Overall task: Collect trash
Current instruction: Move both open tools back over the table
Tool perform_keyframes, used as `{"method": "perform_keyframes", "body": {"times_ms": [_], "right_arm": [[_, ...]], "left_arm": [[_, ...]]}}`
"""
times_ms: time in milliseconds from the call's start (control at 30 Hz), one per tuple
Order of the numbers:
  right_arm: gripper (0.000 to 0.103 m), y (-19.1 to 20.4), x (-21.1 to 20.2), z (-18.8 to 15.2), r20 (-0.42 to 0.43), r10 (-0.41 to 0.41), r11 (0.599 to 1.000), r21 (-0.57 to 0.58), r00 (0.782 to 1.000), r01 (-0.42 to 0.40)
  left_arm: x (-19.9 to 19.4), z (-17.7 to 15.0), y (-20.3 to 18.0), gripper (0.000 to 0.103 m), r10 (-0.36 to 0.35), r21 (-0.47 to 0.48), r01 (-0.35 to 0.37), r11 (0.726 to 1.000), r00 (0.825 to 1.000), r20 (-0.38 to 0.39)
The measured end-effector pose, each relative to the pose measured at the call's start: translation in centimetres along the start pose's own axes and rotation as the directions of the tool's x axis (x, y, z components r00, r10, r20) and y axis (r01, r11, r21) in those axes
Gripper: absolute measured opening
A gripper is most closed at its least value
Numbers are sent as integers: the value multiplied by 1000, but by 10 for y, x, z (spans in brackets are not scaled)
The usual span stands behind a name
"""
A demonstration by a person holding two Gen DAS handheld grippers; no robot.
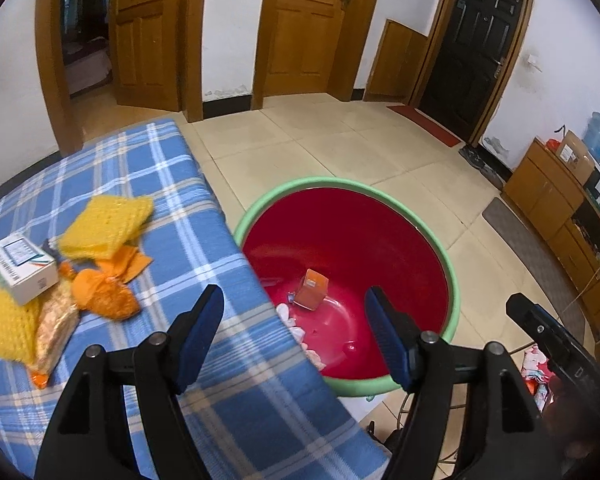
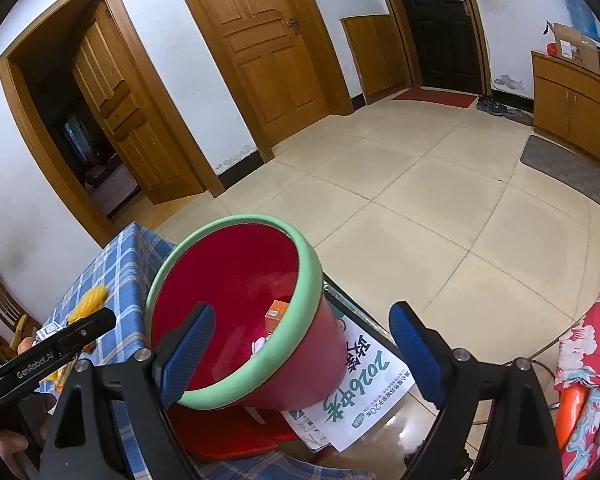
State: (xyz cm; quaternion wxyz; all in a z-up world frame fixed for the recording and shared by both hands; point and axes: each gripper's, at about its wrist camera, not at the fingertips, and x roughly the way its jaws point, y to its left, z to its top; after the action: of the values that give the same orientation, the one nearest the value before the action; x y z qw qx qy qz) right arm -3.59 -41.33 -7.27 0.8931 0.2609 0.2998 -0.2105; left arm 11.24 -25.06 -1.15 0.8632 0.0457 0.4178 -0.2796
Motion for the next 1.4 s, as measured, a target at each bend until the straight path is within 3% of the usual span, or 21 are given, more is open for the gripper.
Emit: {"method": "perform_keyframes", "body": {"times_ms": [833, 1400], "right_arm": [[93, 67, -13, -15, -22, 110, 990, -84, 994, -111], [97, 118, 5, -33, -87, 168, 971, -155, 982, -180]], "left_arm": [[-73, -26, 73, 73, 99, -130, -88, 988, 992, 78], [-94, -56, 149, 73, 221, -267, -197, 943, 973, 61]]}}
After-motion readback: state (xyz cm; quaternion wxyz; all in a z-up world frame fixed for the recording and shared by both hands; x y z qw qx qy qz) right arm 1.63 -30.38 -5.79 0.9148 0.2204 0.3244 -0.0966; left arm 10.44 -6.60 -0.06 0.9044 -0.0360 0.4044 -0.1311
